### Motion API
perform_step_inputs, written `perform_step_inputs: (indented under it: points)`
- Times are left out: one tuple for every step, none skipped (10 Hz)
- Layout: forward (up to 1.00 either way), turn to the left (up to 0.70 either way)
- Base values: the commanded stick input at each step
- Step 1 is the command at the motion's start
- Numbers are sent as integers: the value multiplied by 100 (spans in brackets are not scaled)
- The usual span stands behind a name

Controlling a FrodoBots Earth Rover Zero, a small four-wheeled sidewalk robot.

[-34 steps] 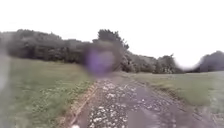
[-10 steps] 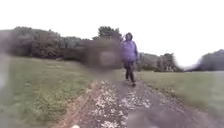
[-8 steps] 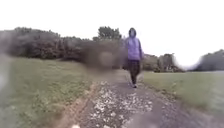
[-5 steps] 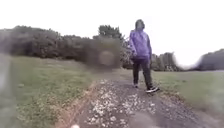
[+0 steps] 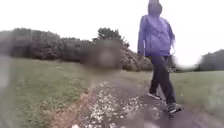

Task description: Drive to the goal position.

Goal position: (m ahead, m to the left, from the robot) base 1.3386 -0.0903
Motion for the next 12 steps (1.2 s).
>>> perform_step_inputs:
  points:
    - [50,-1]
    - [50,-1]
    - [50,-1]
    - [50,-1]
    - [50,-1]
    - [50,-1]
    - [50,-1]
    - [50,-1]
    - [50,-1]
    - [50,-1]
    - [50,-1]
    - [50,-1]
